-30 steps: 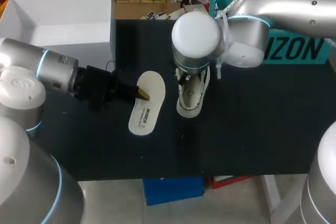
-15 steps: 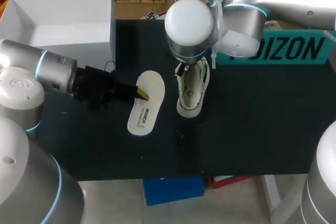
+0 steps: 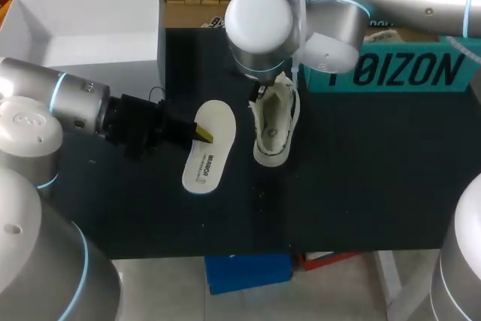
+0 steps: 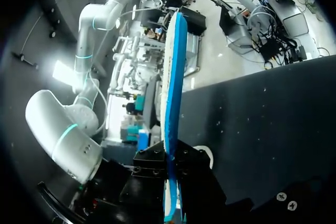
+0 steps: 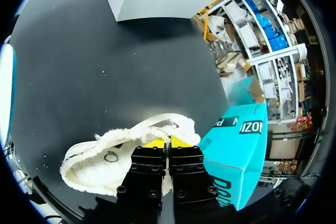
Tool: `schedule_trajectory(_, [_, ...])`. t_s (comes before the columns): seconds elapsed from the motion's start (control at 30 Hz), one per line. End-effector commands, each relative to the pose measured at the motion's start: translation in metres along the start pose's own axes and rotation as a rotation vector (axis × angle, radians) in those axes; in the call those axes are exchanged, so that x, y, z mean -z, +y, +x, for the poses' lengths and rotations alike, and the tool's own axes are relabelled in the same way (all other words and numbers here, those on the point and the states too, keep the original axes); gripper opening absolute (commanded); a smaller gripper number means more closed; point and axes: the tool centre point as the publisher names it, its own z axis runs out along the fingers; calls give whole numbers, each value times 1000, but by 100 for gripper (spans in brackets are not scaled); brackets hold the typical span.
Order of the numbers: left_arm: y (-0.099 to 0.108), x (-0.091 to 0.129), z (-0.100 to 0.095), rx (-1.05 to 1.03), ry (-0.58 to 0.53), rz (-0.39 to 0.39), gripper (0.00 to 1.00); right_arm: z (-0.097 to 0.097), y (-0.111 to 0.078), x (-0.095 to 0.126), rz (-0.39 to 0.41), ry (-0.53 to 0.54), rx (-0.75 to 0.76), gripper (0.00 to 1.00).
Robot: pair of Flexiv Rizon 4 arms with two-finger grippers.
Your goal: Take the shoe out of the shoebox, open the shoe tongue, remove and reinsert the insole, then place the shoe into the shoebox
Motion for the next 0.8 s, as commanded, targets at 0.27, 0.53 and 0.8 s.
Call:
schedule_trajectory(0.27, [0,0,1,-2,-1,-6,0,1,19,-19,13,29,37,0])
schedule_trajectory(0.53, [1,-1,1,0,1,-7,0,9,15,-37,17,73,36,0])
schedule_trajectory(0.8, [4,-1,0,0,7,-10,0,8,8,-48,9,100,-5,0])
